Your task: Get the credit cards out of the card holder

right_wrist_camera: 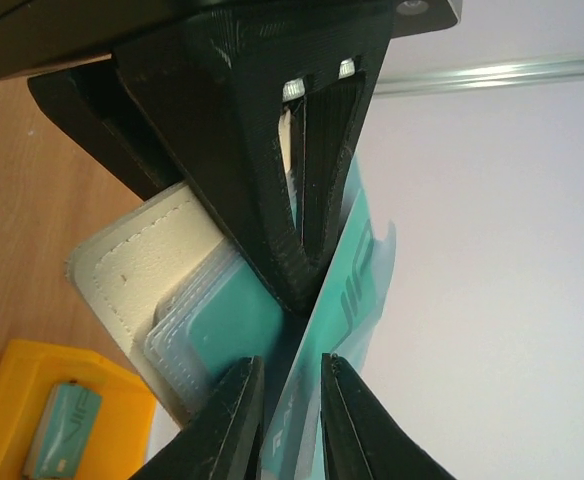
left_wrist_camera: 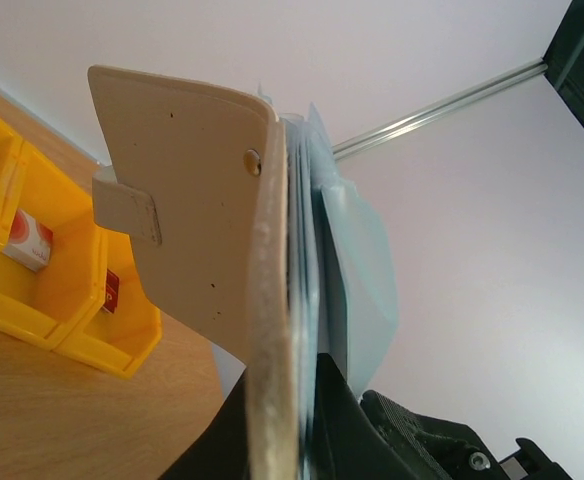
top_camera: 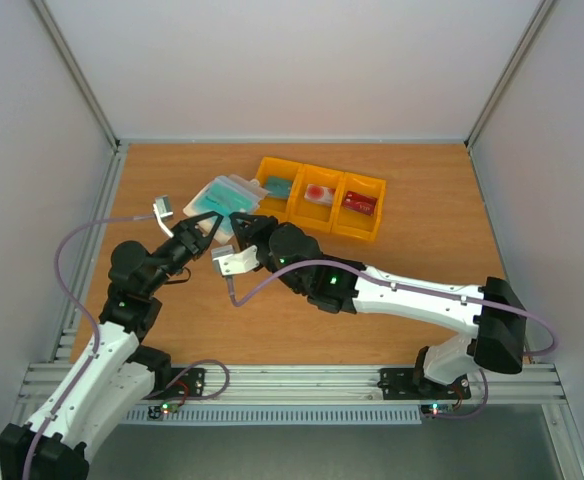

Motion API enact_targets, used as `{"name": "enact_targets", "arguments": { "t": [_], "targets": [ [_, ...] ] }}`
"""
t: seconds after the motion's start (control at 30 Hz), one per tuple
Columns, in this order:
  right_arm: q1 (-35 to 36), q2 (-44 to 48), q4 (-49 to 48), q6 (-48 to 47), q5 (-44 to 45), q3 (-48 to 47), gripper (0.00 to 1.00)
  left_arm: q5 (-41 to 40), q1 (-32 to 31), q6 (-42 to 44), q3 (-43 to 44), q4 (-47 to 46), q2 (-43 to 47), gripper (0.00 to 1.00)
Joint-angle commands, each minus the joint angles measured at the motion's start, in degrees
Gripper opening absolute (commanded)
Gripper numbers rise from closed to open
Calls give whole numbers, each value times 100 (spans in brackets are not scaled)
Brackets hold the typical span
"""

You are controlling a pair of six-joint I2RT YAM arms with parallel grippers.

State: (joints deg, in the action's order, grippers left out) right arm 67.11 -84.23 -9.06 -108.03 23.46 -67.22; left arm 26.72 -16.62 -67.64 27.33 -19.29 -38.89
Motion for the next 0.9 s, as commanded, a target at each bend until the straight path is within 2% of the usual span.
{"name": "enact_targets", "arguments": {
  "t": [0.0, 0.17, 0.27, 0.4, 0.5, 0.7, 0.87],
  "targets": [
    [-31, -272, -346, -557, 423, -152, 19, 31, -5, 36, 140, -290, 61, 0],
    [-31, -599, -1023, -1242, 760, -161, 16, 46, -1, 38, 141, -295, 58, 0],
    [-31, -684, -1138, -1374, 916, -245, 2, 53, 1, 49, 141, -273, 61, 0],
    [-16, -560, -950, -1194, 921, -255, 1, 12, 1, 41, 130, -206, 57, 0],
    [101, -419, -489, -670, 885, -363, 1, -17, 1, 16, 114, -116, 28, 0],
    [358, -51, 990, 1294, 369, -872, 1, -34, 1, 27, 106, -78, -11, 0],
    [483, 133, 1239, 1935, 119, -911, 1, -44, 1, 27, 90, -66, -23, 0]
  ]
}}
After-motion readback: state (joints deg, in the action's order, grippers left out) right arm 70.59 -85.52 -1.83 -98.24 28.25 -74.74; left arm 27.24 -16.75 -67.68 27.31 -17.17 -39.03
